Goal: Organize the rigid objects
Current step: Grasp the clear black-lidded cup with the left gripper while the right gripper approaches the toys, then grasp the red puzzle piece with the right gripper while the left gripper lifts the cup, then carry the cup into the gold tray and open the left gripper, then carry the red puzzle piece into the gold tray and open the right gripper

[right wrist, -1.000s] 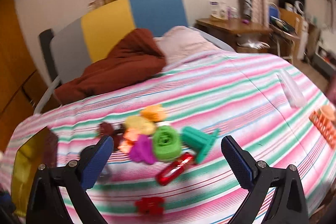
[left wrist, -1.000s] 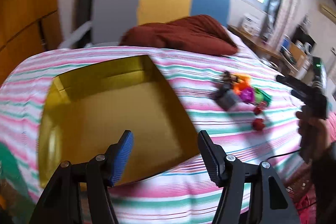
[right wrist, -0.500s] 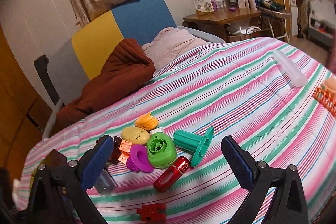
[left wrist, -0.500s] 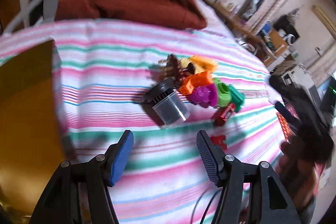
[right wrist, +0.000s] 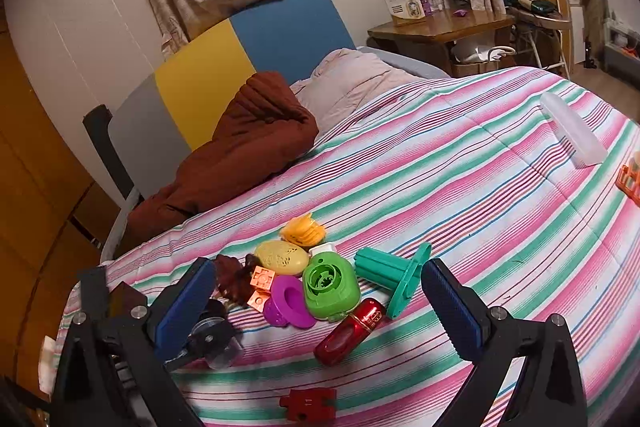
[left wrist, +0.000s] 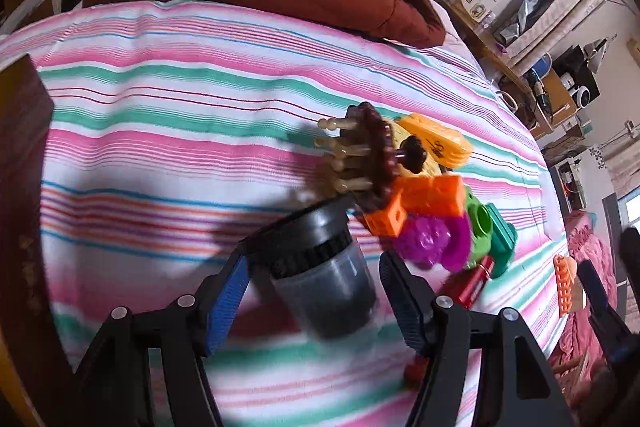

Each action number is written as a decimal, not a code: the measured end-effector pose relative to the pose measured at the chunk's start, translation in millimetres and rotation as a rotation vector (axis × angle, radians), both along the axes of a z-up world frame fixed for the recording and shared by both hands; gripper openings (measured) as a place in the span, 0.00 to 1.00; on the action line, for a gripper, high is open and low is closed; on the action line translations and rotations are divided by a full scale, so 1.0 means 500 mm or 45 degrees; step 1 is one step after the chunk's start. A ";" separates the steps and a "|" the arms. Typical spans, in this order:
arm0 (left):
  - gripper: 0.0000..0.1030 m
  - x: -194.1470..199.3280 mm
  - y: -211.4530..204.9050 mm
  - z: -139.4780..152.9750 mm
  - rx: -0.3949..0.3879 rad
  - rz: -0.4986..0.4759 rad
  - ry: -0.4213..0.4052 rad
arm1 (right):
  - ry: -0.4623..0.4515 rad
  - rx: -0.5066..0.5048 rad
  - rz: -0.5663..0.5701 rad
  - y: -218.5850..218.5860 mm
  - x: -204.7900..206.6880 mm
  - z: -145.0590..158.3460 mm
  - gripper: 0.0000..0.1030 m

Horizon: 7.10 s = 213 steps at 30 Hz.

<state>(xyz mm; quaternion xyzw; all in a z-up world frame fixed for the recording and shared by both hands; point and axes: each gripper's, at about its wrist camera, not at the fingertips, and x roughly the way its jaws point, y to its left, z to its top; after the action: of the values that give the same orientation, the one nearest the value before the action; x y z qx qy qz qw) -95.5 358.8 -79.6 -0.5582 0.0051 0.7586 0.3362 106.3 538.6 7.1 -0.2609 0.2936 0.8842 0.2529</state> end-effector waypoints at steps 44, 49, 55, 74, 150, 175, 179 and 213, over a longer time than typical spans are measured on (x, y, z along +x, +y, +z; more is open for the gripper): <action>0.43 0.149 -0.082 0.003 -0.140 -0.224 0.409 | -0.536 -0.251 0.488 -0.093 -0.091 -0.148 0.73; 0.43 0.148 -0.083 0.002 -0.123 -0.219 0.401 | -0.476 -0.304 0.484 -0.081 -0.083 -0.140 0.97; 0.43 0.144 -0.085 0.001 -0.106 -0.214 0.386 | -0.624 -0.219 0.556 -0.129 -0.095 -0.161 0.61; 0.42 0.194 -0.116 0.089 0.002 -0.226 0.507 | -0.738 -0.051 0.568 -0.127 -0.100 -0.171 0.39; 0.53 0.113 -0.631 0.147 -0.230 0.441 0.581 | -0.759 0.148 0.627 -0.173 -0.154 -0.196 0.39; 0.53 0.119 -0.717 0.128 -0.231 0.515 0.533 | -0.526 0.185 0.756 -0.350 -0.169 -0.095 0.38; 0.53 0.117 -0.733 0.127 -0.227 0.539 0.530 | -0.403 0.223 0.864 -0.428 -0.194 -0.032 0.38; 0.53 0.100 -0.876 0.080 -0.270 0.735 0.456 | -0.599 0.105 1.362 -0.922 -0.554 -0.173 0.41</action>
<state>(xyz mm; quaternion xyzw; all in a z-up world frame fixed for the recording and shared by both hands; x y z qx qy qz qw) -45.6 -79.1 -39.5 -0.4266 -0.0150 0.9033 0.0420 -170.9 77.7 -79.5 -0.5520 0.0223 0.8180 -0.1601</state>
